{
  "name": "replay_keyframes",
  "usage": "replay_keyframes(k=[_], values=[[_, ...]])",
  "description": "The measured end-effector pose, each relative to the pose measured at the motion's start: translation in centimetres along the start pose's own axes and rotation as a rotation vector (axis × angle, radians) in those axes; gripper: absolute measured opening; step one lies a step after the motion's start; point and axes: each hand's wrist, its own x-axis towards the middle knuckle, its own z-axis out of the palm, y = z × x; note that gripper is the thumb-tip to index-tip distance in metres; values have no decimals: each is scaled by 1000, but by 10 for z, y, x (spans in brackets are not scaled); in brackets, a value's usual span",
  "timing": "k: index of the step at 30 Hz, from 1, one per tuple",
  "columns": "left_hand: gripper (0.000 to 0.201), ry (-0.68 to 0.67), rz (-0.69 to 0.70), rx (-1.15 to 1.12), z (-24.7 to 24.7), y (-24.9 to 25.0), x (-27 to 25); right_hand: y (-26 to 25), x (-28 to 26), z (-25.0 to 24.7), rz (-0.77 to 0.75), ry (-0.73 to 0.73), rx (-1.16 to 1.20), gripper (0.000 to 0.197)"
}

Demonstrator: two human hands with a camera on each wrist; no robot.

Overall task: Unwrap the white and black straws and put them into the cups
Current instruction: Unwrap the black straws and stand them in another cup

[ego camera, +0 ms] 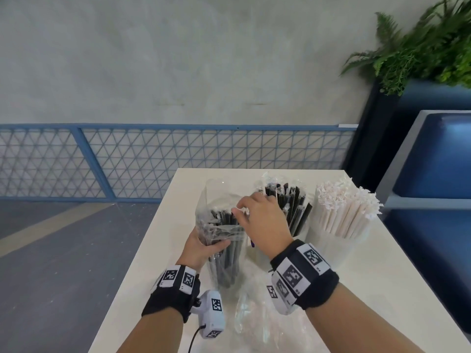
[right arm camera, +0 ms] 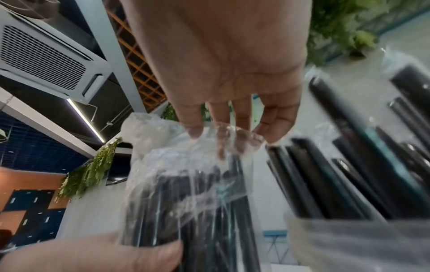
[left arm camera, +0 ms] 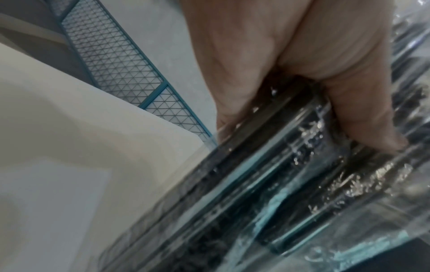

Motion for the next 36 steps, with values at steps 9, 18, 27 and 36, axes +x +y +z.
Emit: replay_keyframes(k=[9,18,27,36], values=[[59,-16,-8,-12,-8,6,-5,-4,-3,7,2,-292,408,73],[73,-138,-6,-17,-5,4,-3,2,-2,37,118,-261,586,53],[69,-76,3,5,-2,9,-5,-1,-13,45,256,-94,780,24],[34,-107,-49,44,3,17,-7,-7,7,-15,351,202,1168,16]])
